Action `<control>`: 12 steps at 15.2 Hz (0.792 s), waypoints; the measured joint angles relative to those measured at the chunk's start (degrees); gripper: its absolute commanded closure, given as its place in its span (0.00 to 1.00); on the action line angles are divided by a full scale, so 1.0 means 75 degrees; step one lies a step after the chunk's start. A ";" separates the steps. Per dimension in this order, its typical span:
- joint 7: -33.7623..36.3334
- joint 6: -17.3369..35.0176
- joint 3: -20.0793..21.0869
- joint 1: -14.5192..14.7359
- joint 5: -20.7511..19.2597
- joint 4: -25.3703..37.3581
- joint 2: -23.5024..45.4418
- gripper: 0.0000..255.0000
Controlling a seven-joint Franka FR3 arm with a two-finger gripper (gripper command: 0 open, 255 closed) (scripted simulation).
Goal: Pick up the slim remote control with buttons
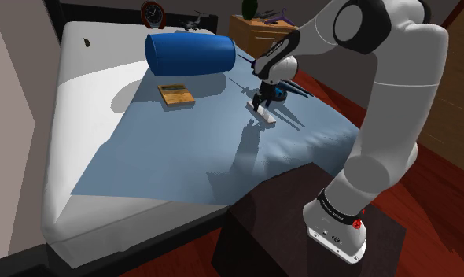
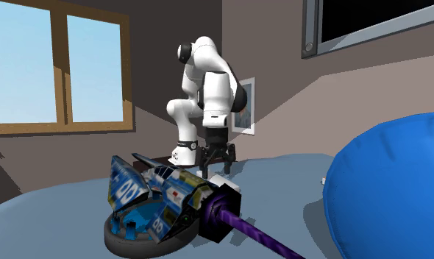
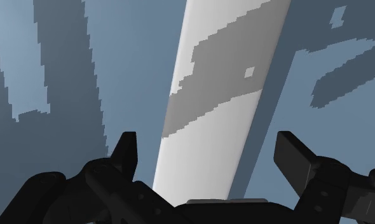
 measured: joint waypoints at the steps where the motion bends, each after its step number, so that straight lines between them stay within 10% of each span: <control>1: -0.0024 0.0096 0.0022 -0.0014 0.0038 -0.0026 0.0072 0.00; 2: -0.0043 0.0149 0.0038 -0.0029 0.0066 -0.0017 0.0137 0.00; 3: -0.0058 0.0179 0.0046 -0.0039 0.0081 -0.0017 0.0168 1.00; 12: -0.0069 0.0207 0.0049 -0.0053 0.0099 -0.0008 0.0186 1.00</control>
